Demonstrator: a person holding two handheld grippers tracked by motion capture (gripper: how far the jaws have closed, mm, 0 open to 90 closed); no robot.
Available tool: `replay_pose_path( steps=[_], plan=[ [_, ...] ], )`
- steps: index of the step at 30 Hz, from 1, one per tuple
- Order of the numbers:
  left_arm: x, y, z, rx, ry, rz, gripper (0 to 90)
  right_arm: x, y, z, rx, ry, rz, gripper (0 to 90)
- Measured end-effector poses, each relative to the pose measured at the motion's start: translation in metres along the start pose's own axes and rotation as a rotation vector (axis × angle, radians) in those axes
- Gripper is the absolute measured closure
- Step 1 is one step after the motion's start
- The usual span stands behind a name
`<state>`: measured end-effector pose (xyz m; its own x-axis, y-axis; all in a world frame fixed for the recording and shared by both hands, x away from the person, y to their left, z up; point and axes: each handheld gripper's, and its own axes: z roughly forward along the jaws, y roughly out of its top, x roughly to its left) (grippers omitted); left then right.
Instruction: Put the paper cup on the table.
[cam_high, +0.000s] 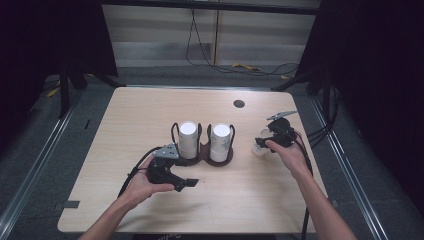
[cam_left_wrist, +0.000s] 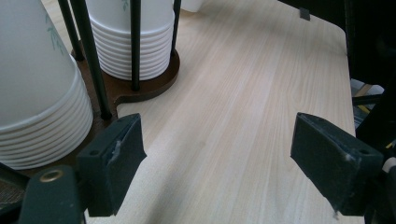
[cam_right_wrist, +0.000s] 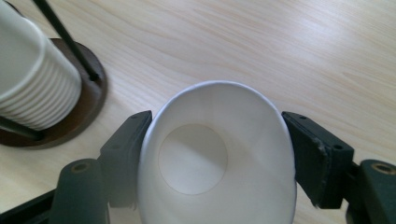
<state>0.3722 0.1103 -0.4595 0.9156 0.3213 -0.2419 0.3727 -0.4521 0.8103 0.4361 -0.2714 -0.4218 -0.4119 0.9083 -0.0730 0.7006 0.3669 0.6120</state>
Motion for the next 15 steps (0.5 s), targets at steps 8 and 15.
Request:
replay_pose_path(
  steps=[8, 15],
  plan=[
    [-0.003, -0.002, -0.002, 0.002, -0.002, 0.011, 17.3, 0.001, 0.002, 0.011, 0.012, -0.039, -0.010, 26.5],
    [0.000, -0.002, -0.004, -0.004, 0.006, 0.001, 17.3, 0.006, 0.013, 0.020, 0.020, -0.064, -0.025, 25.9]
  ],
)
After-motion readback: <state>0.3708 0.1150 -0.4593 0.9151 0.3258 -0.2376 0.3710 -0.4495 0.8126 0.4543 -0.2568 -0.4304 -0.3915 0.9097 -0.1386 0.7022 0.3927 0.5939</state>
